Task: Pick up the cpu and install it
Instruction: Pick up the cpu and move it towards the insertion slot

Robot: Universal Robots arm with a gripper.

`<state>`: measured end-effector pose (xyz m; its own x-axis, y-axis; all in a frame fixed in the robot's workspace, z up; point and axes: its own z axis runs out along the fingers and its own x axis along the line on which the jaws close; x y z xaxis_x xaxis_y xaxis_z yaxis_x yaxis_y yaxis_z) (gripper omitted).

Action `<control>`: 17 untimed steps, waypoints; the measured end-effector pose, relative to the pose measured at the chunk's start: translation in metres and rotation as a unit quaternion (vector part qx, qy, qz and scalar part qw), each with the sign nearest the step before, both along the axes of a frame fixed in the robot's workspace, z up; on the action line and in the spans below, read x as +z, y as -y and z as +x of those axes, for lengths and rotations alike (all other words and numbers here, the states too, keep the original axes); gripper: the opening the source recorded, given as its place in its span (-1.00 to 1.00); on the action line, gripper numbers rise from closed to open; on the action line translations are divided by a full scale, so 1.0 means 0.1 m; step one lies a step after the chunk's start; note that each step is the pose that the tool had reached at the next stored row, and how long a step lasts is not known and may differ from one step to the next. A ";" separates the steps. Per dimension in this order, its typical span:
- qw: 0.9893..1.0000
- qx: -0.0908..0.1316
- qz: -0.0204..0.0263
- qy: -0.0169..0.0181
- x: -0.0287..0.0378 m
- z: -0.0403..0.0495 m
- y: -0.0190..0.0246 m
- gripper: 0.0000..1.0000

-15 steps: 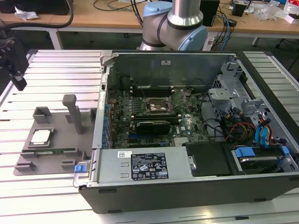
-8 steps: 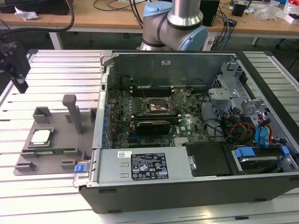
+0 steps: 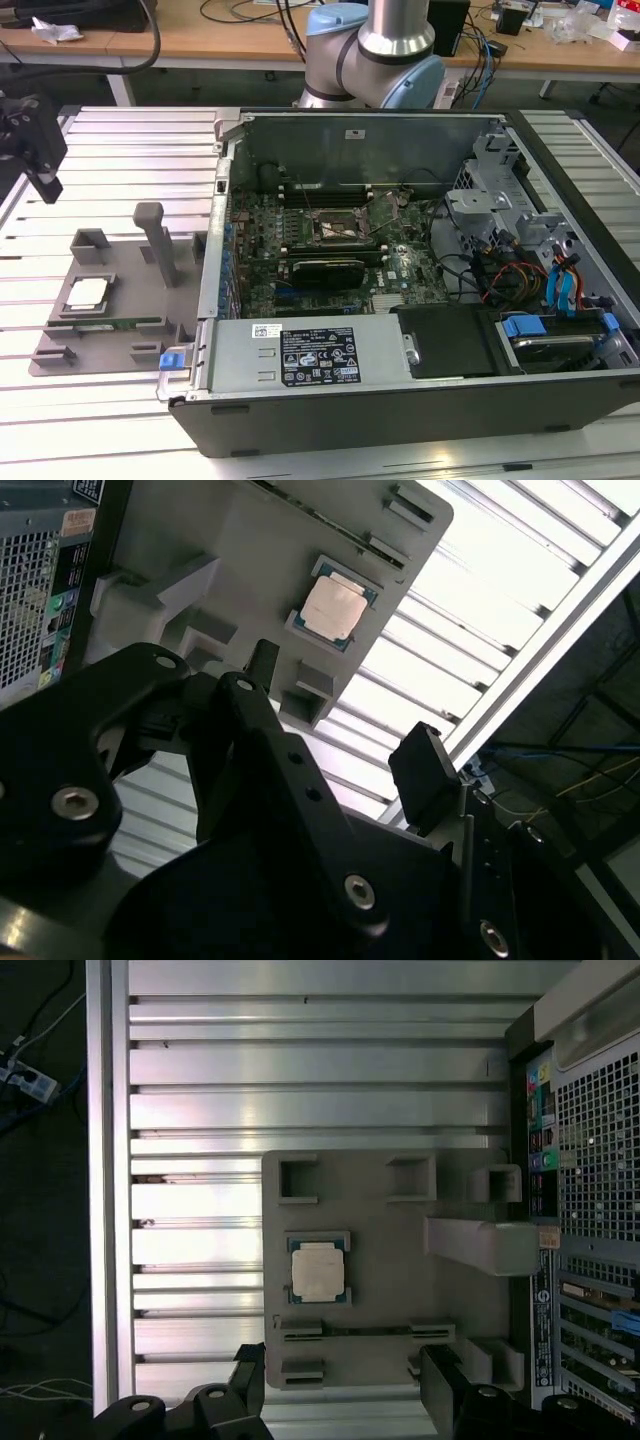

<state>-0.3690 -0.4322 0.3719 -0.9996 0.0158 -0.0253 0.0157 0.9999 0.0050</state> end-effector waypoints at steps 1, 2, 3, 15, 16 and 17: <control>1.000 0.000 0.000 0.000 -0.011 0.000 0.000 0.44; 1.000 0.000 0.000 0.000 -0.018 0.000 0.000 0.44; 1.000 0.000 0.000 0.000 -0.025 0.000 0.000 0.44; 1.000 0.000 0.000 0.000 -0.128 0.000 0.000 0.44; 1.000 0.000 0.000 0.000 -0.135 0.000 0.000 0.44; 1.000 0.000 0.000 0.000 -0.142 0.000 0.000 0.44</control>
